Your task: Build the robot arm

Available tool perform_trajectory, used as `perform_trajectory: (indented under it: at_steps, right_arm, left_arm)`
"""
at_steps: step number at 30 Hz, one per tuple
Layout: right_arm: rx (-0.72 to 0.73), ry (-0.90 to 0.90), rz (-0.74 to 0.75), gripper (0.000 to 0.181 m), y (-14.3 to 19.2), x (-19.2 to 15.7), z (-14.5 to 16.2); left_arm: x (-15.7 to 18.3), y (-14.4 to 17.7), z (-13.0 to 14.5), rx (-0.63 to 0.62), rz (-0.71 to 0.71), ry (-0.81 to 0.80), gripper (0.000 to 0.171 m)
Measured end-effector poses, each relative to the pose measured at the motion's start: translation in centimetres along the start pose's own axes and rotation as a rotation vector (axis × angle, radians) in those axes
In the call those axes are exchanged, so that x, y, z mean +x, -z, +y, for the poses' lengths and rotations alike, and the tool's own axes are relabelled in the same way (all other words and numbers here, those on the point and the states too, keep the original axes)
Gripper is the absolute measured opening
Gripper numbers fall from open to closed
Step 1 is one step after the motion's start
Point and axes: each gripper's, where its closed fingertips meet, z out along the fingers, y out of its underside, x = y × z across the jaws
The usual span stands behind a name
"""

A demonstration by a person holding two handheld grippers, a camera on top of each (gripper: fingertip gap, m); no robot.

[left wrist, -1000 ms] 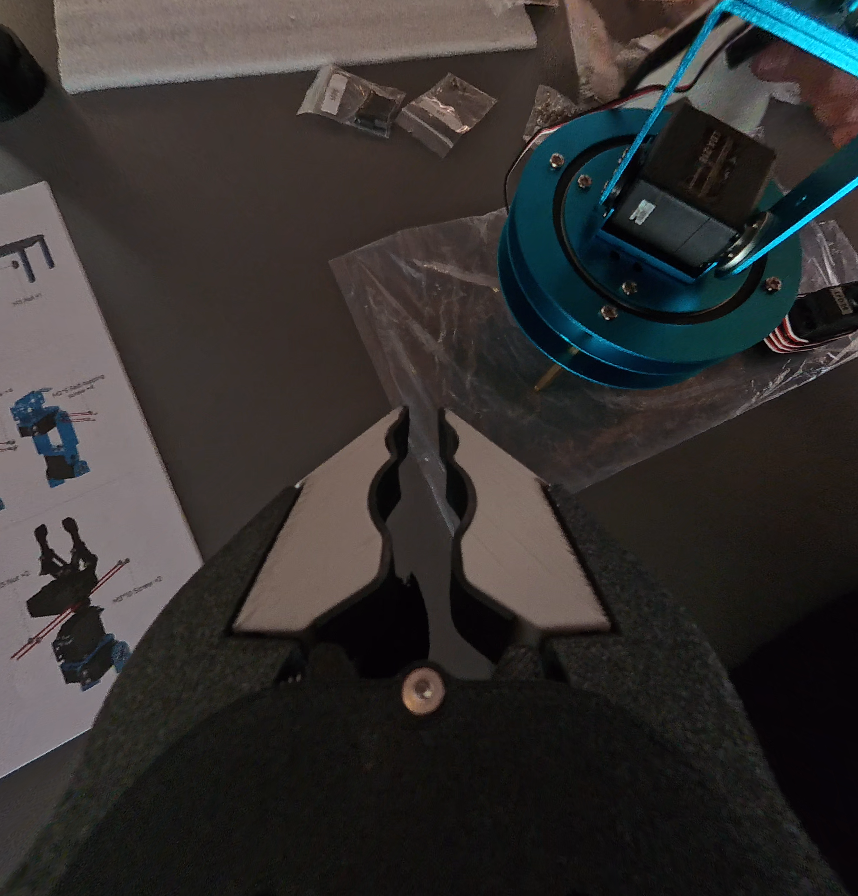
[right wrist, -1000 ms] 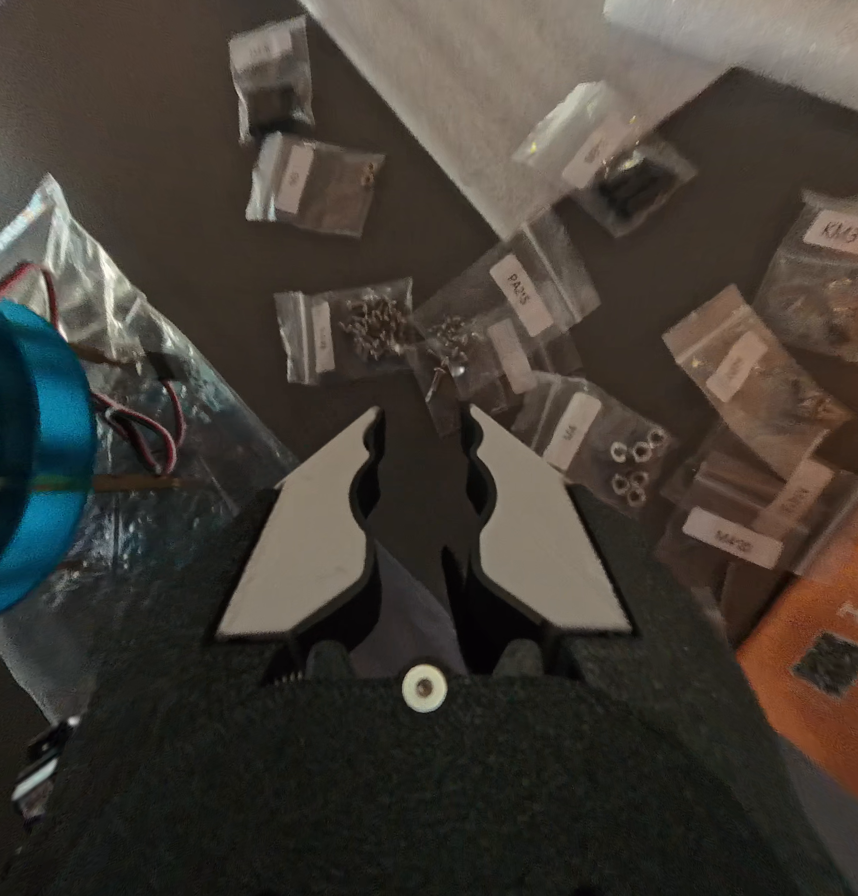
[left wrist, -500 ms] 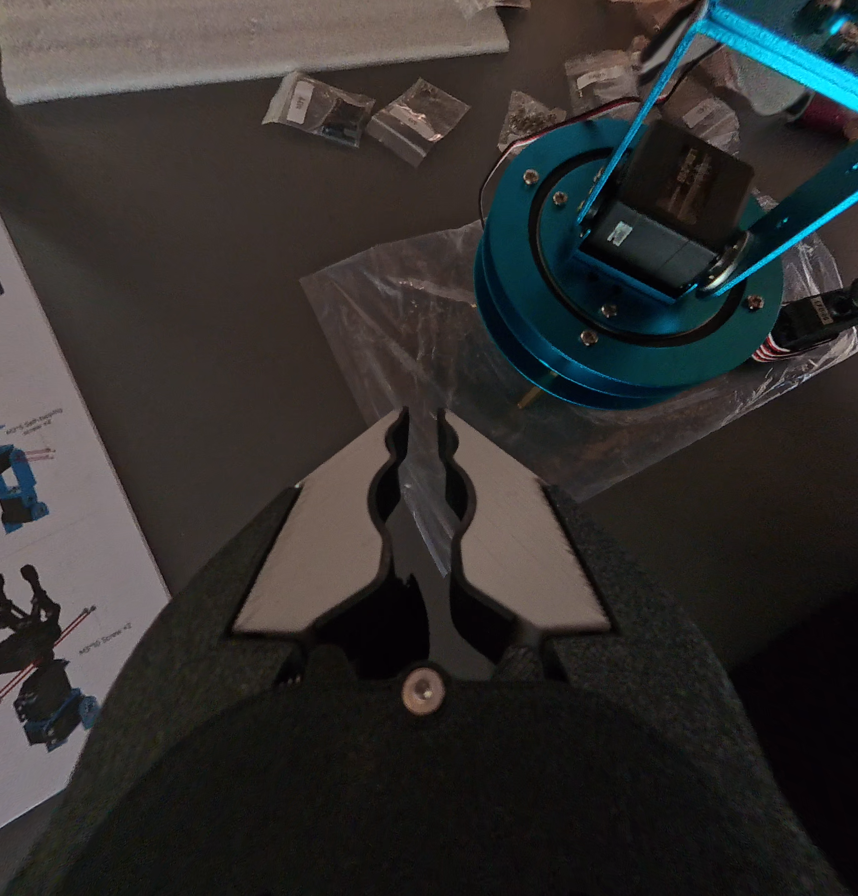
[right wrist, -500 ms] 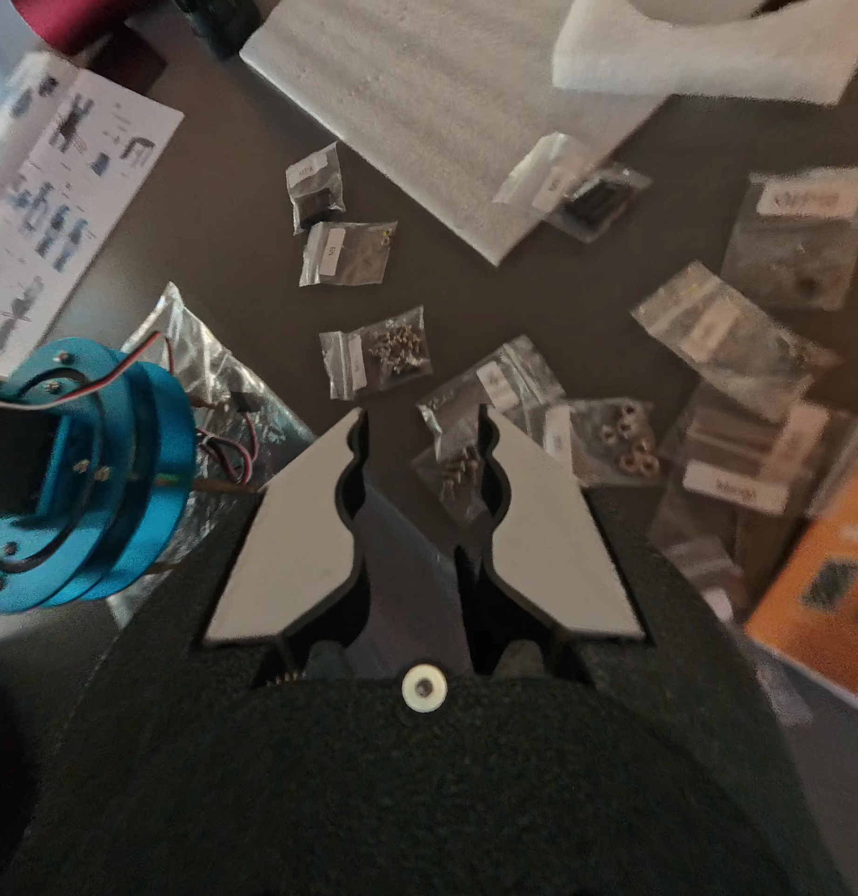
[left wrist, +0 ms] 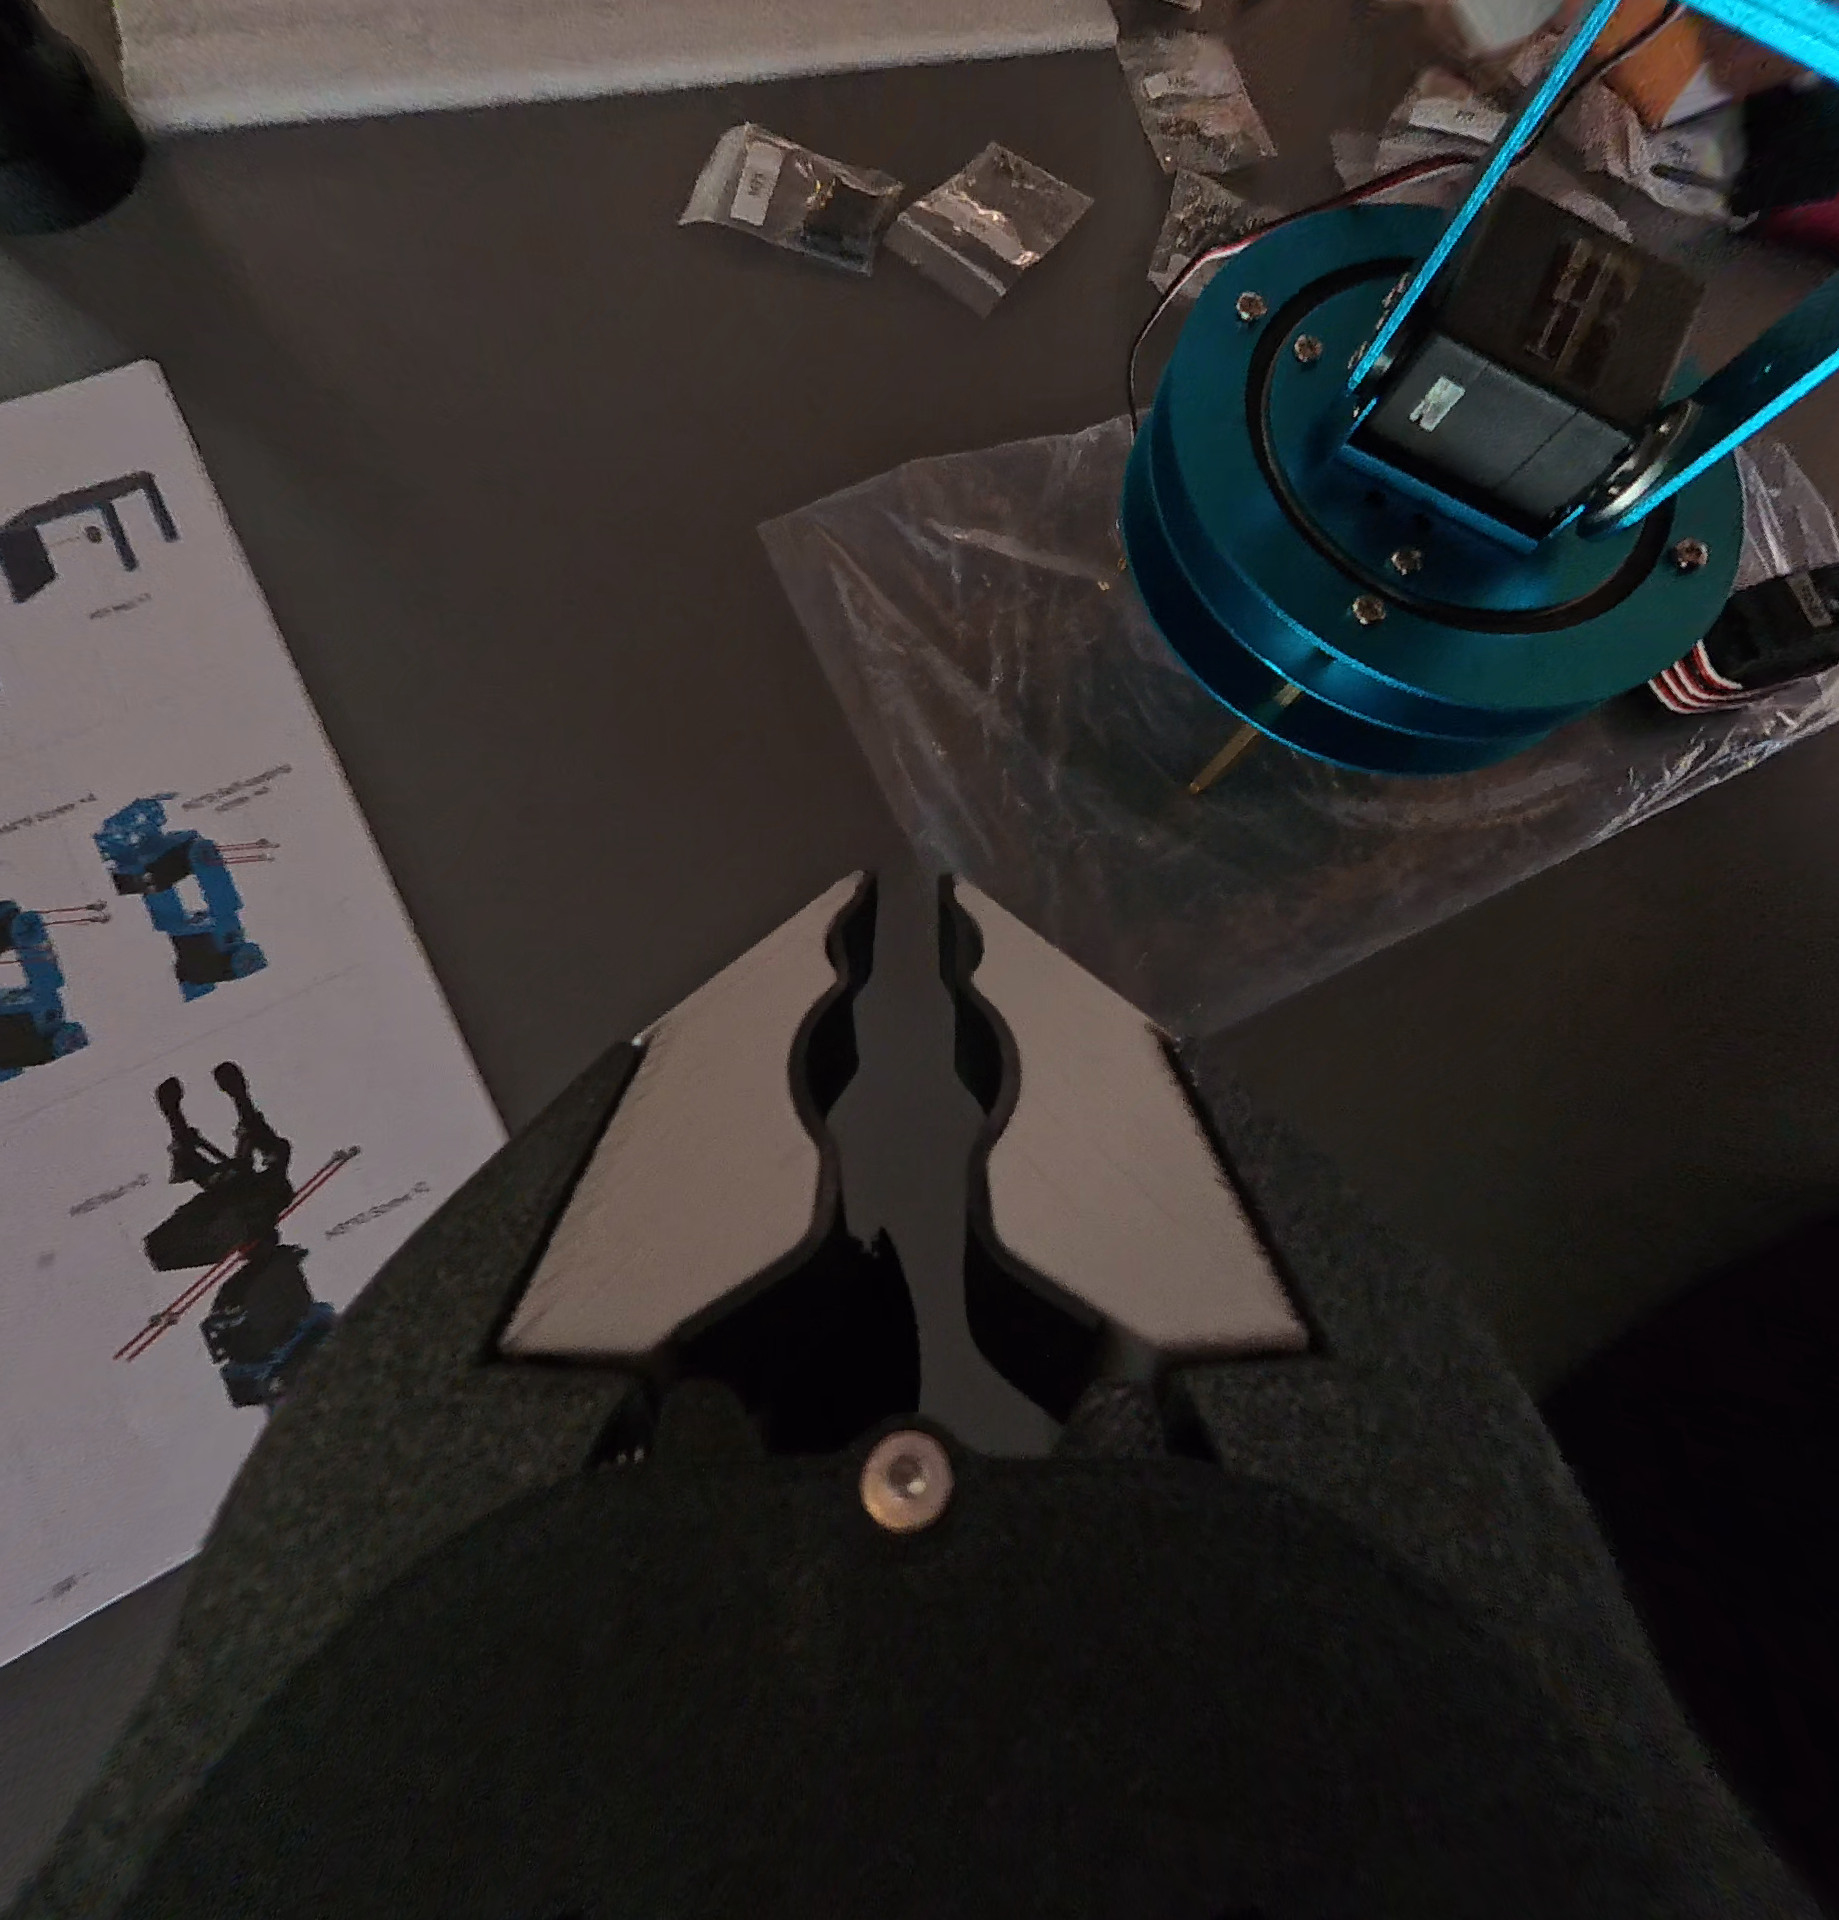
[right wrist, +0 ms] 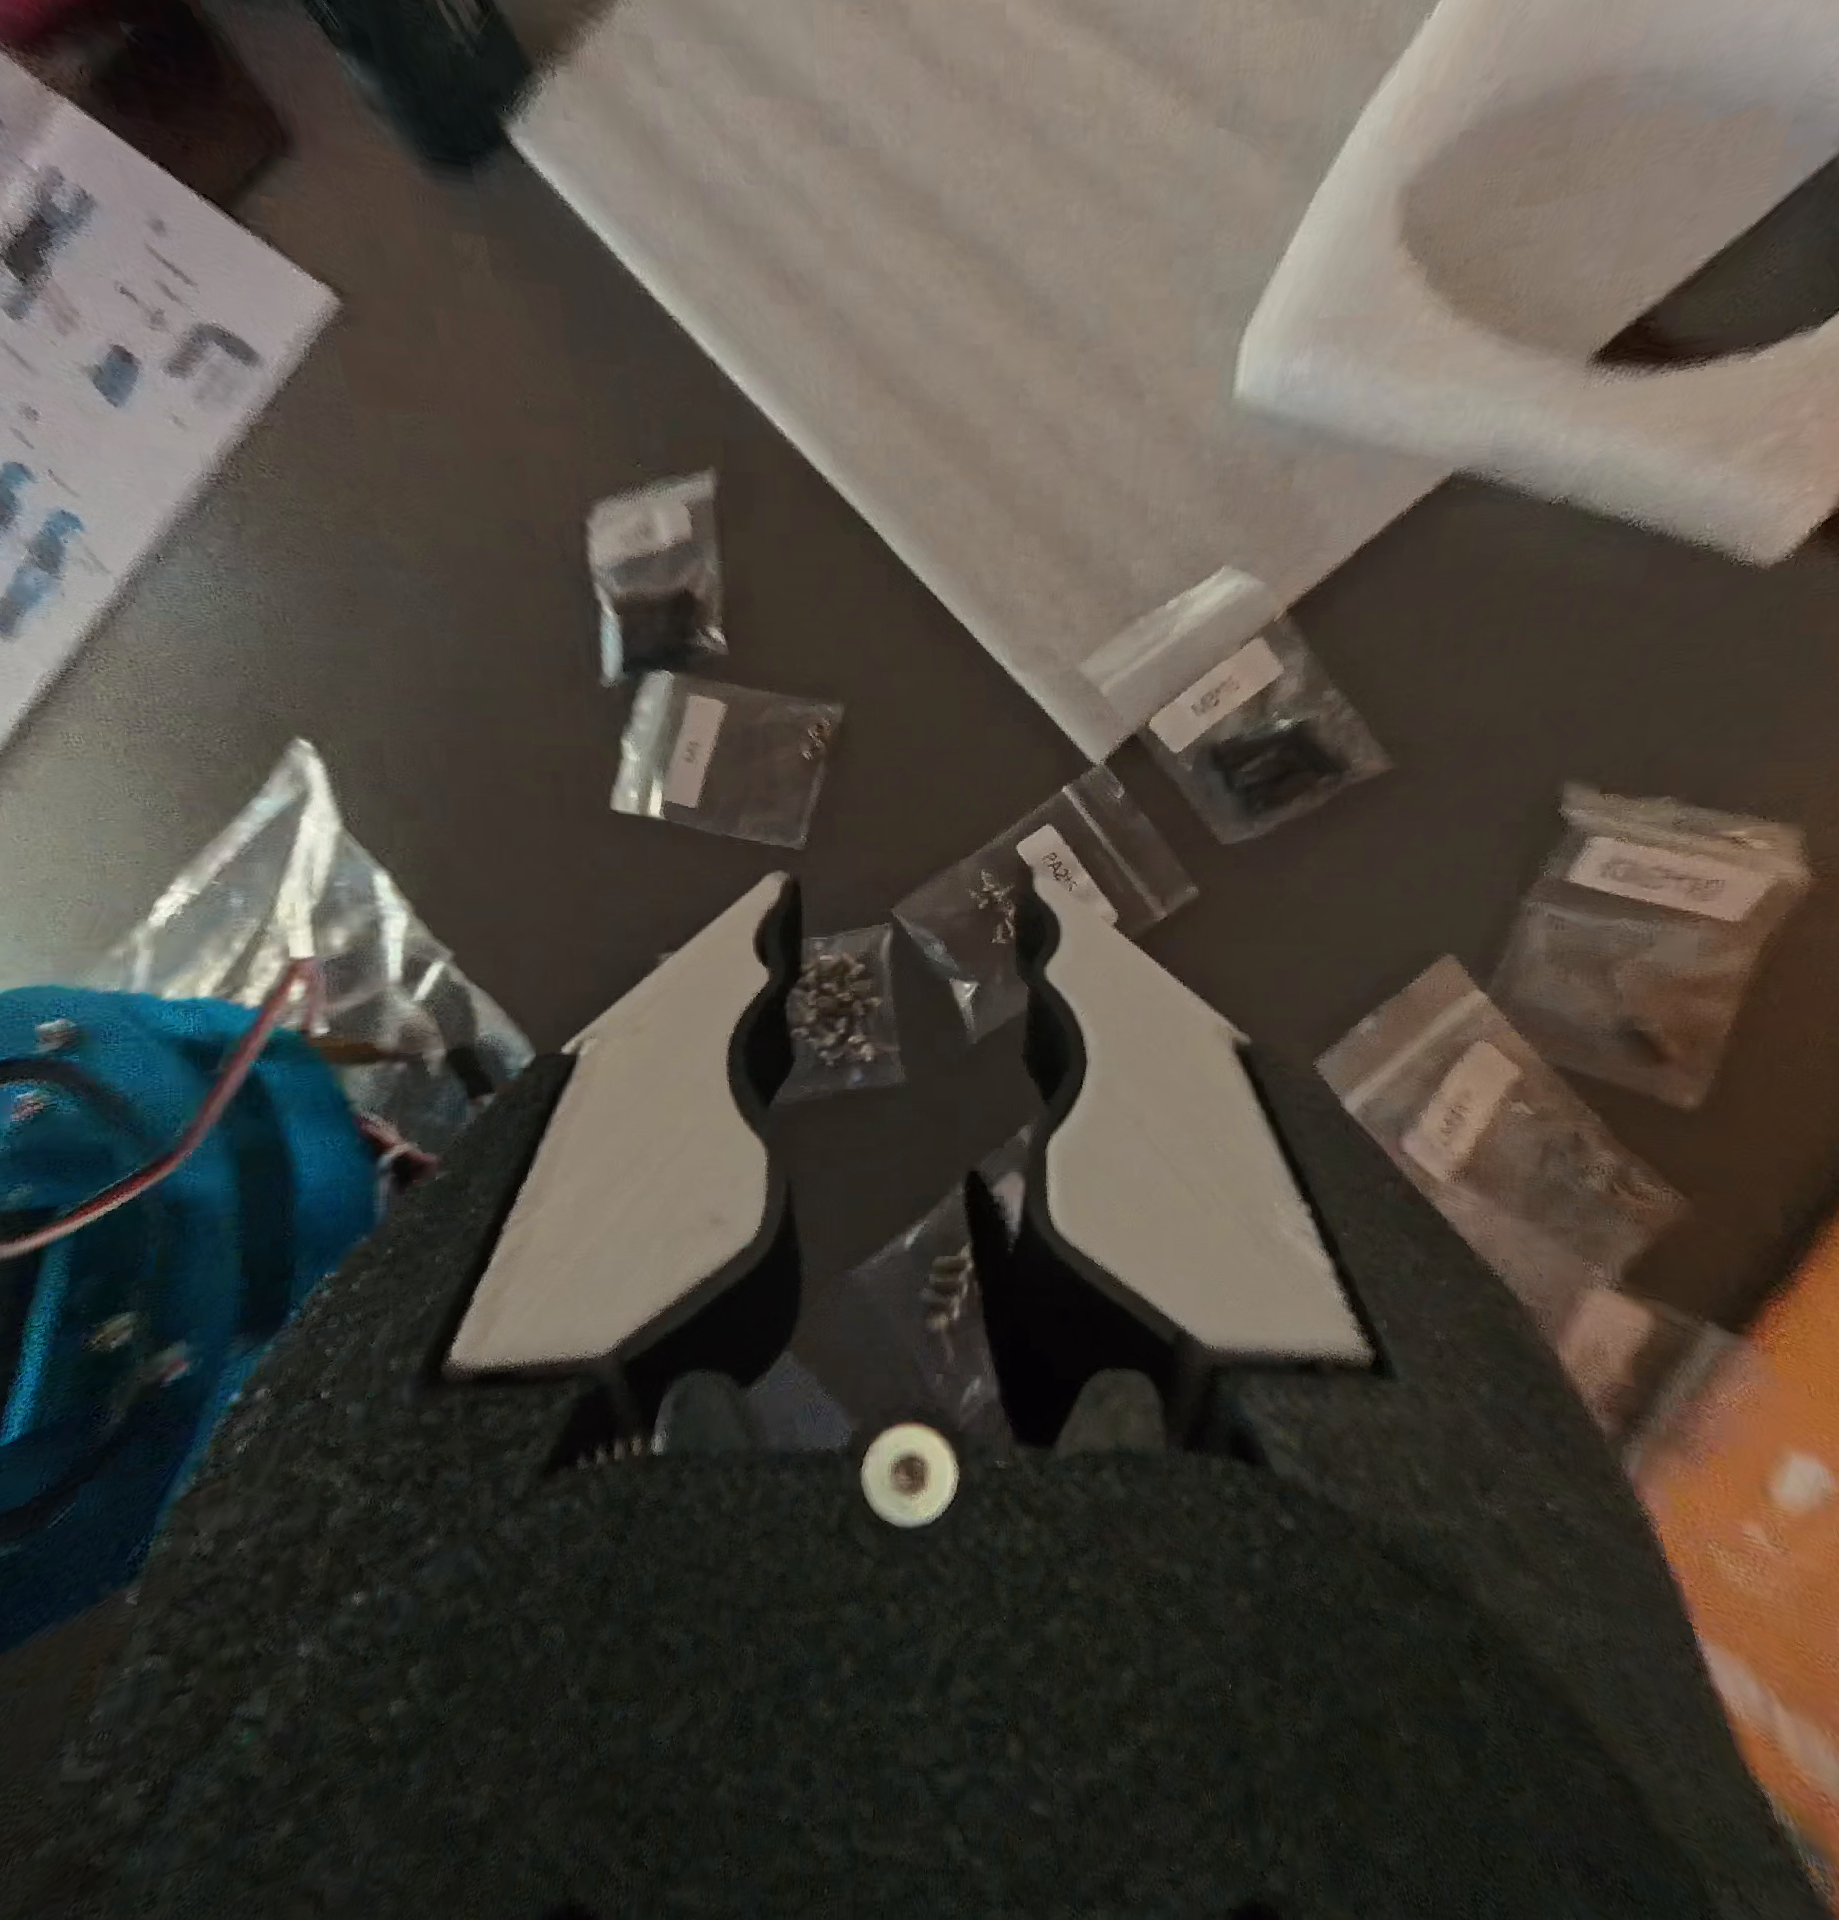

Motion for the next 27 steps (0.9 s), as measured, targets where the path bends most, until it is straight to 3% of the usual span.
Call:
perform_trajectory:
  at_steps: [2,5,7,10,11,14,18,24,27]
  right_arm:
    - [0.101,0.022,0.024,0.04,3.5,-1.1,-0.6]
    - [0.212,0.046,0.078,0.039,8.7,-2.7,1.1]
    - [0.249,0.05,0.081,0.044,11.3,-4.3,3.5]
    - [0.186,0.06,-0.006,0.055,13.3,-8.1,9.1]
    - [0.156,0.08,-0.075,0.056,13.6,-10.0,11.0]
    - [0.102,0.14,-0.085,0.048,13.5,-12.1,15.1]
    - [0.079,0.213,-0.093,0.044,12.0,-12.0,17.5]
    - [0.001,0.245,-0.252,0.027,10.0,-11.4,19.3]
    - [0.015,0.079,-0.378,0.023,10.4,-11.7,18.3]
  left_arm:
    - [-0.5,0.4,0.1,0.004,0.007,-0.017,0.011]
    - [-1.2,0.7,0.1,0.013,0.03,-0.021,0.011]
    - [-1.5,0.9,-0.1,0.019,0.046,-0.036,0.011]
    - [-1.7,1.4,-0.6,0.034,0.066,-0.083,0.011]
    - [-1.8,1.5,-0.7,0.036,0.066,-0.103,0.011]
    - [-2.0,2.3,-0.9,0.055,0.042,-0.149,0.011]
    - [-0.3,3.7,-1.2,0.098,0.037,-0.136,0.011]
    - [7.5,4.5,-1.3,0.172,0.095,-0.172,0.011]
    - [12.8,3.2,-1.7,0.216,0.199,-0.162,0.011]
